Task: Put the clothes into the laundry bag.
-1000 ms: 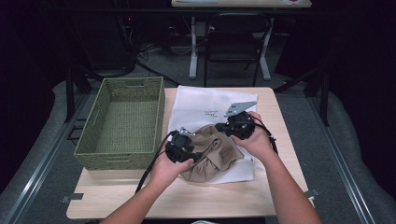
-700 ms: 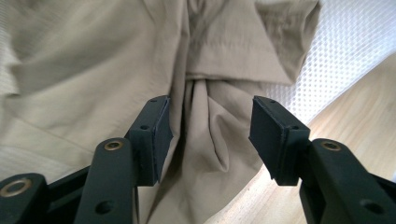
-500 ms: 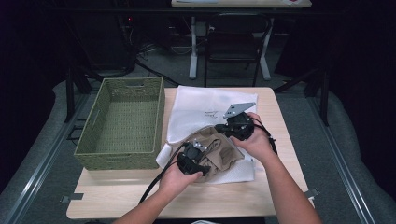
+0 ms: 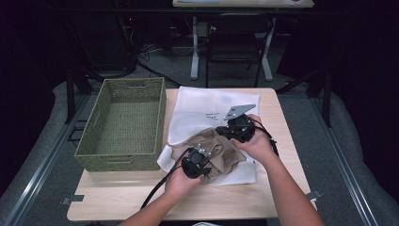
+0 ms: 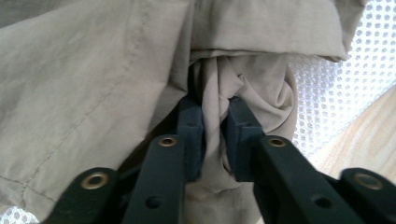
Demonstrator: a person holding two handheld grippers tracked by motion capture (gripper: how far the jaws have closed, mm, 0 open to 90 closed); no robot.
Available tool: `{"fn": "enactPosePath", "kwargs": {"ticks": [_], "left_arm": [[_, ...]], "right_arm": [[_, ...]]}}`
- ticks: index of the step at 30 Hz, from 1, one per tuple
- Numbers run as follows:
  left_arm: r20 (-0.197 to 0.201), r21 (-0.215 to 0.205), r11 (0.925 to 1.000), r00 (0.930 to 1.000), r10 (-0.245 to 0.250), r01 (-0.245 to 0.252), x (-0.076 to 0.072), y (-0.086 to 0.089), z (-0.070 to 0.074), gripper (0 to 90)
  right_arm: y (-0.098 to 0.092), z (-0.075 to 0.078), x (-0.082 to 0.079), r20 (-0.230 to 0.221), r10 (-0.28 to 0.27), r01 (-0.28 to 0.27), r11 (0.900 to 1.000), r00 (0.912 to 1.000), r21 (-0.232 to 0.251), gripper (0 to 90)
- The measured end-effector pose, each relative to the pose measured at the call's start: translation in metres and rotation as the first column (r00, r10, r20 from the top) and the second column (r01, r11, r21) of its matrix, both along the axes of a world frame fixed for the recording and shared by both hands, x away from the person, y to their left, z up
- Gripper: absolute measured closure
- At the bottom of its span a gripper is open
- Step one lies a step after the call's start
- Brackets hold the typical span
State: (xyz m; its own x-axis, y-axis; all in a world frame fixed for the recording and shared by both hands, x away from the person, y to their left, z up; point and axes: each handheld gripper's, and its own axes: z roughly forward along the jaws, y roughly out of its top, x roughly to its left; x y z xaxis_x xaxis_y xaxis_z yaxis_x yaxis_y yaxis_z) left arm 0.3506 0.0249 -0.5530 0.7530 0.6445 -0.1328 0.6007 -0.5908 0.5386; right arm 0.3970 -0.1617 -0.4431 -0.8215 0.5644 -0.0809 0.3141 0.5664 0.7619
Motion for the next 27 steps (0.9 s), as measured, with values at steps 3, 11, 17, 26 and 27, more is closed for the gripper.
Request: {"fn": "enactPosePath", "kwargs": {"ticks": [3, 11, 17, 26, 27], "left_arm": [[0.0, -0.013, 0.9999, 0.9999, 0.011, -0.011, 0.001, 0.001, 0.002, 81.3], [0.031, -0.019, 0.9985, 0.9982, 0.052, -0.051, 0.016, 0.003, 0.014, 82.2], [0.058, -0.038, 0.9932, 0.992, 0.112, -0.11, 0.032, 0.006, 0.02, 82.4], [0.076, -0.061, 0.9827, 0.9809, 0.179, -0.175, 0.052, 0.004, 0.029, 82.5], [0.075, -0.057, 0.9827, 0.9807, 0.181, -0.177, 0.054, 0.004, 0.029, 82.5]], "right_arm": [[0.0, 0.0, 0.0, -0.001, 0.003, -0.003, 1.0, 1.0, -0.002, 89.3], [0.002, 0.001, -0.002, 0.004, 0.006, -0.006, 1.0, 1.0, -0.006, 89.3], [0.003, 0.001, -0.003, 0.005, 0.008, -0.008, 1.0, 1.0, -0.009, 89.3], [0.004, 0.001, -0.003, 0.006, 0.014, -0.014, 1.0, 0.9999, -0.011, 89.3], [0.004, 0.001, -0.003, 0.006, 0.016, -0.016, 1.0, 0.9999, -0.011, 89.3]]}}
